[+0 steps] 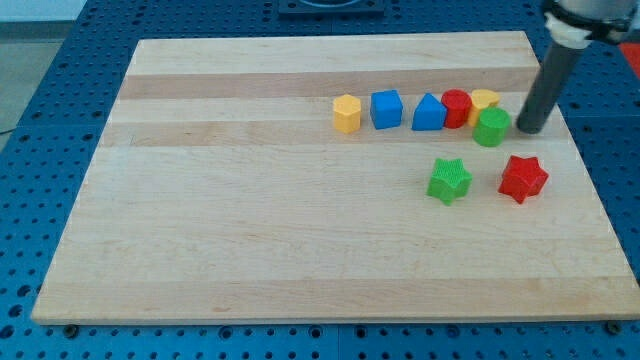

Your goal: Slide the red star in between green star and green circle

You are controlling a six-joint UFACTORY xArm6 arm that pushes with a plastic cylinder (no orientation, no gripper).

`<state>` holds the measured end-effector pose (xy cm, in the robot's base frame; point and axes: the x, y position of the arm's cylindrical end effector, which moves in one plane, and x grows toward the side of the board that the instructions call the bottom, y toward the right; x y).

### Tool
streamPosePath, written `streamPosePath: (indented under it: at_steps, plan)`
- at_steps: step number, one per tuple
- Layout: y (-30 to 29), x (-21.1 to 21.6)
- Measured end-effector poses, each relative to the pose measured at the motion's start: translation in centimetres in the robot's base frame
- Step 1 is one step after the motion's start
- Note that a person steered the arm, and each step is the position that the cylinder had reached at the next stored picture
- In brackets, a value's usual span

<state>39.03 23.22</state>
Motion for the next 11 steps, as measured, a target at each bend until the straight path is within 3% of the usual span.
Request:
streamPosePath:
  at_steps: [3,4,6,7,8,10,11]
  plan:
    - [-7.4,2.5]
    - [-5.6,3.9]
    - [8.5,4.8]
    - [9.2,9.3]
    - [5.3,11.8]
    - [-2.8,7.7]
    - [-3.6,7.7]
